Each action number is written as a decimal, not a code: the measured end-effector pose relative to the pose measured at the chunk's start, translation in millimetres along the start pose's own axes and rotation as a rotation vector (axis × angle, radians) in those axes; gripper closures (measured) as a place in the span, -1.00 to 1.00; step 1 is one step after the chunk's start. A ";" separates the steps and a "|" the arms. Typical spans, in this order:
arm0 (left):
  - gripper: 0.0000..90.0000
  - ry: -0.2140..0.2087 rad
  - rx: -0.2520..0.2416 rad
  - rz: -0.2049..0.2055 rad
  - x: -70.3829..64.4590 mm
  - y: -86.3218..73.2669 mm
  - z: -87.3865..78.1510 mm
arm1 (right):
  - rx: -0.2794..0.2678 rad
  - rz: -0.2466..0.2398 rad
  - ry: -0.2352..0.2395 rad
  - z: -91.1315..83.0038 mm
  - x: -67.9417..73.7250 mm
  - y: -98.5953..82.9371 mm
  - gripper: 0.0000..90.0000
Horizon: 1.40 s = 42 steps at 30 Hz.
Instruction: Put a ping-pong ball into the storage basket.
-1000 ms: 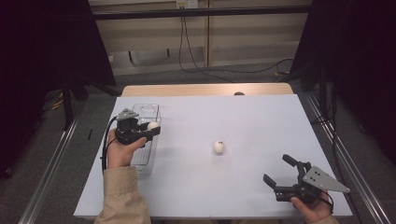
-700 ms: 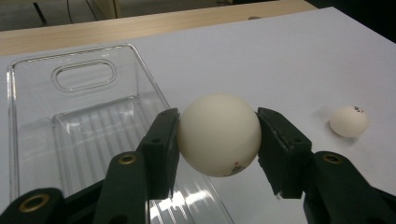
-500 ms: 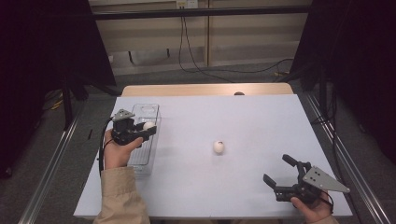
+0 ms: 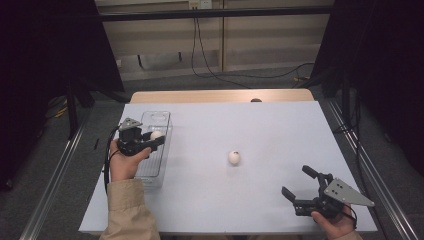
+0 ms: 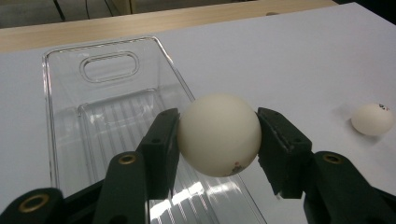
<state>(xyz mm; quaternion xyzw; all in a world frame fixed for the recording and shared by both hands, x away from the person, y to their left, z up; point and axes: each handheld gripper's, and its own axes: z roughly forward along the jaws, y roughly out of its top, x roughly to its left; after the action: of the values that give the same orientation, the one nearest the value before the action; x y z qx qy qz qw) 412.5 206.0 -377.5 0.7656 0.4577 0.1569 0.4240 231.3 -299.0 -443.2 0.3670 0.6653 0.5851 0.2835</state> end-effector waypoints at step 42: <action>-0.14 0.057 0.008 -0.025 5.2 -2.9 -2.6 | 0.001 -0.002 0.003 0.4 0.3 -0.1 -0.95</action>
<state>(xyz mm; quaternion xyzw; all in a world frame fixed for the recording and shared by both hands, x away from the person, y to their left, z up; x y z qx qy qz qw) 411.9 212.3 -379.0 0.7568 0.4796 0.1714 0.4098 231.5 -298.5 -443.4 0.3656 0.6663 0.5850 0.2831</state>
